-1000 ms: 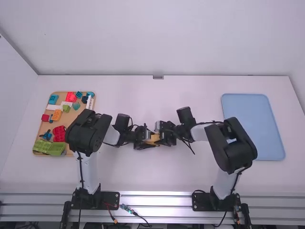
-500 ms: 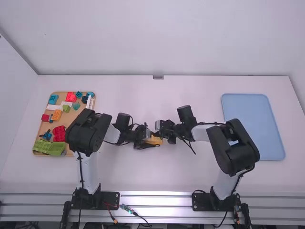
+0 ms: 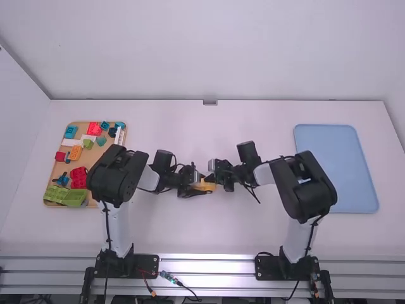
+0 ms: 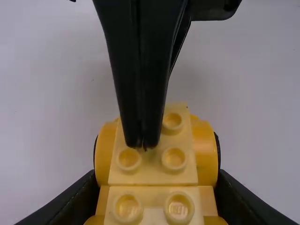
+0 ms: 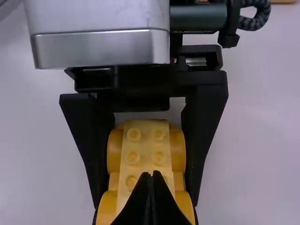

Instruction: Assemble lego blocks to make yellow taxi

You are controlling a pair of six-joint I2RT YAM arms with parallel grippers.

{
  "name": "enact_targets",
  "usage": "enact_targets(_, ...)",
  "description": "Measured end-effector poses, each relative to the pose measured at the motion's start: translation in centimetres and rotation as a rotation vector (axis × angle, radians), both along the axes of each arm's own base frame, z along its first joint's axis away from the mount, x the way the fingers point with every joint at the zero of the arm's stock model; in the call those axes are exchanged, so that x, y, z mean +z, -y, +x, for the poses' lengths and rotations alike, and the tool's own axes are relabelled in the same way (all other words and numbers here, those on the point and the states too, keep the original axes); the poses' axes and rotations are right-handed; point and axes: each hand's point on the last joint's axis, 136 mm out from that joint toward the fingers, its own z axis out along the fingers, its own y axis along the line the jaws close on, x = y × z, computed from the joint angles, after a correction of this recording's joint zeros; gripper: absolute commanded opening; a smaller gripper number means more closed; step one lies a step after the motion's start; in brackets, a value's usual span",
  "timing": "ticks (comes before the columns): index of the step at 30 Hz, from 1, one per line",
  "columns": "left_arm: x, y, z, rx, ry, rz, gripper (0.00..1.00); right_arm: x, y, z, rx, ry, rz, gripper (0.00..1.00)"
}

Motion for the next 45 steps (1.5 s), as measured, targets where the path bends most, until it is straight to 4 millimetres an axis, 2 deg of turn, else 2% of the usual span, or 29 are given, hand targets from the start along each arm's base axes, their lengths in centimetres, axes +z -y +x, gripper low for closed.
enact_targets(12, 0.0, -0.2, 0.3, -0.010, -0.021, 0.019, 0.30, -0.4, -0.3, 0.1, 0.030, -0.008, 0.041, 0.00)
enact_targets(18, 0.0, -0.2, 0.4, -0.015, -0.018, 0.021, 0.31, -0.4, -1.2, 0.1, 0.056, -0.020, 0.053, 0.00)
enact_targets(25, 0.0, 0.1, 0.2, -0.024, -0.017, 0.021, 0.33, 0.5, 0.3, -0.4, -0.009, 0.000, -0.074, 0.00)
enact_targets(26, 0.0, 0.1, 0.1, -0.026, -0.016, 0.021, 0.34, 1.1, 0.9, -0.3, -0.035, 0.026, -0.103, 0.07)
enact_targets(27, 0.0, 0.1, 0.1, -0.027, -0.015, 0.021, 0.36, 1.6, 1.3, -0.1, -0.058, 0.051, -0.117, 0.30)
enact_targets(28, 0.0, 0.1, 0.1, -0.027, -0.014, 0.021, 0.38, 2.5, 1.8, 0.5, -0.094, 0.083, -0.132, 0.68)
enact_targets(29, 0.0, 0.1, 0.1, -0.027, -0.014, 0.021, 0.41, 3.3, 2.3, 1.2, -0.125, 0.109, -0.139, 0.82)
enact_targets(30, 0.0, 0.1, 0.1, -0.027, -0.014, 0.021, 0.41, 3.6, 2.5, 1.5, -0.140, 0.117, -0.143, 0.86)
enact_targets(31, 0.0, 0.1, 0.1, -0.026, -0.014, 0.021, 0.46, 4.1, 3.1, 2.2, -0.178, 0.133, -0.155, 0.98)
enact_targets(34, 0.0, 0.1, 0.1, -0.026, -0.014, 0.021, 0.53, 4.7, 4.8, 3.4, -0.273, 0.129, -0.203, 0.99)
enact_targets(38, 0.0, 0.1, 0.1, -0.026, -0.015, 0.021, 0.74, 5.0, 6.6, 4.2, -0.356, 0.117, -0.247, 0.99)
enact_targets(40, 0.0, 0.1, 0.1, -0.025, -0.019, 0.022, 0.81, 5.1, 7.1, 4.5, -0.375, 0.117, -0.254, 0.99)
enact_targets(41, 0.0, 0.1, 0.1, -0.025, -0.025, 0.023, 0.99, 5.0, 7.5, 4.8, -0.392, 0.111, -0.257, 0.99)
enact_targets(45, -0.1, 0.1, 0.2, -0.022, -0.045, 0.031, 0.99, 4.9, 8.0, 5.0, -0.413, 0.100, -0.262, 0.99)
